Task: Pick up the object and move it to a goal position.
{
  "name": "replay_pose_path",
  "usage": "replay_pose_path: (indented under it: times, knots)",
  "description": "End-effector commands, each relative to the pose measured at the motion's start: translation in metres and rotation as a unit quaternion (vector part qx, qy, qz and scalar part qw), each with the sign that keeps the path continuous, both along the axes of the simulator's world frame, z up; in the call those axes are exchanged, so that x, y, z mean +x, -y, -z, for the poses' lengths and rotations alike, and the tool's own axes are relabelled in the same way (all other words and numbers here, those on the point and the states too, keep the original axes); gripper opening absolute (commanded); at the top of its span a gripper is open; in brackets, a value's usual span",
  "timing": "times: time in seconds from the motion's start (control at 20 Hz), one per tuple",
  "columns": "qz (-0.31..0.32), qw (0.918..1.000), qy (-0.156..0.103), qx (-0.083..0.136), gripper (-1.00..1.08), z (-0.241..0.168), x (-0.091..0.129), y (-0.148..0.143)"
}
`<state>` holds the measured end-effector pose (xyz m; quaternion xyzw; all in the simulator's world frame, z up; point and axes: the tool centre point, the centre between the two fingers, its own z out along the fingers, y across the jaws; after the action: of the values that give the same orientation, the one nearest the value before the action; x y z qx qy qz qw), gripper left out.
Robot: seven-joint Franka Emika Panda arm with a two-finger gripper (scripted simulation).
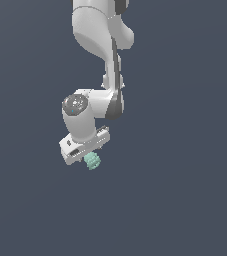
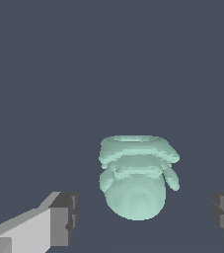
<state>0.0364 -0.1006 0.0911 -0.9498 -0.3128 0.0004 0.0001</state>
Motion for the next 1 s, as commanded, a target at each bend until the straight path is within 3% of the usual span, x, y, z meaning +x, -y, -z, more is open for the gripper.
replay_pose_path:
  times: [0.0, 0.95]
  knots:
    - [-0.003, 1.0, 0.0, 0.0, 1.0, 0.001, 0.0, 0.001]
    - [-0.003, 1.0, 0.0, 0.0, 1.0, 0.051, 0.0, 0.001]
